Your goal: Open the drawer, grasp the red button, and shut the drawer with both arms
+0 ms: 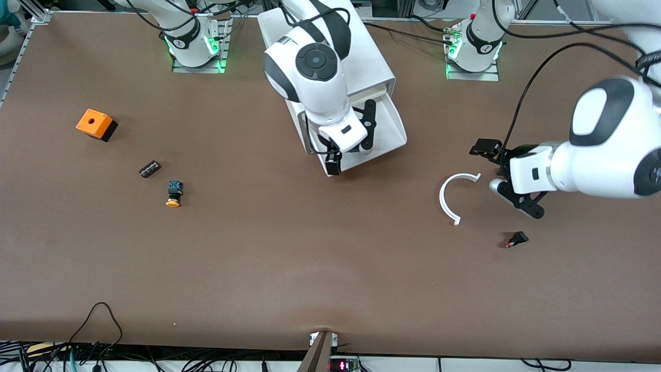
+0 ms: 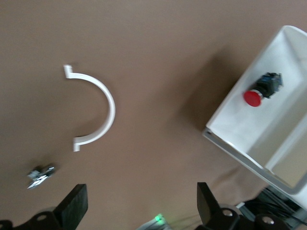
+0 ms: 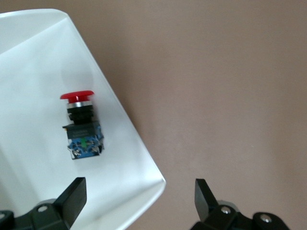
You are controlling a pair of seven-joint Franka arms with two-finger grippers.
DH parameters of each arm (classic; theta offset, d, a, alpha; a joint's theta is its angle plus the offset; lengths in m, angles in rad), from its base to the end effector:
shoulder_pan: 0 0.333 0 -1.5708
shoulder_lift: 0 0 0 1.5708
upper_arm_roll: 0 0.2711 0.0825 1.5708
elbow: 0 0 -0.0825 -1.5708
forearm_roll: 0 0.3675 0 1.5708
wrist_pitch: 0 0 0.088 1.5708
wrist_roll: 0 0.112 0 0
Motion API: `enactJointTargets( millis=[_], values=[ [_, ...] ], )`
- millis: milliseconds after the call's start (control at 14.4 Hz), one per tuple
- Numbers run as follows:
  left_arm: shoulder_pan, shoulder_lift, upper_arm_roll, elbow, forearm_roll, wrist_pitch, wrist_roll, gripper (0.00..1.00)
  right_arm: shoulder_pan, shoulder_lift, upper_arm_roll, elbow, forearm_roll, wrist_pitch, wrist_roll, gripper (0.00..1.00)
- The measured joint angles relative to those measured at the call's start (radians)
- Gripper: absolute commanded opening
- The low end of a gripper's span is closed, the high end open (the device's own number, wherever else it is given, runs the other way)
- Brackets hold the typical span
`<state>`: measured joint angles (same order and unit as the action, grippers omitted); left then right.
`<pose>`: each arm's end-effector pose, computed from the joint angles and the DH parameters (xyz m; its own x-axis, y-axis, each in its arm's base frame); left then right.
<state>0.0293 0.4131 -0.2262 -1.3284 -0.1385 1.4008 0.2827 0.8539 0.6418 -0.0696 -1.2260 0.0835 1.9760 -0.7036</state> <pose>0.5943 -0.1150 0.4401 0.8428 -0.4793 -0.2448 -0.4022 -0.8632 0.3053 0.4859 0.5088 0.3710 0.0926 0.9898 0.1079 0.9944 -0.0975 0.0414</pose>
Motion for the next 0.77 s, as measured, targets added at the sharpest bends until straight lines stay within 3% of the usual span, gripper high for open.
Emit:
enactJointTargets(
  millis=[279, 766],
  values=[
    [-0.079, -0.019, 0.001, 0.086, 0.23, -0.014, -0.107, 1.0, 0.034, 0.017, 0.0, 0.0, 0.0, -0.001, 0.0, 1.0],
    [-0.071, 0.002, 0.031, 0.192, 0.334, 0.032, -0.156, 1.0, 0.053, 0.057, -0.001, 0.0, -0.006, 0.015, -0.008, 1.0]
  ],
)
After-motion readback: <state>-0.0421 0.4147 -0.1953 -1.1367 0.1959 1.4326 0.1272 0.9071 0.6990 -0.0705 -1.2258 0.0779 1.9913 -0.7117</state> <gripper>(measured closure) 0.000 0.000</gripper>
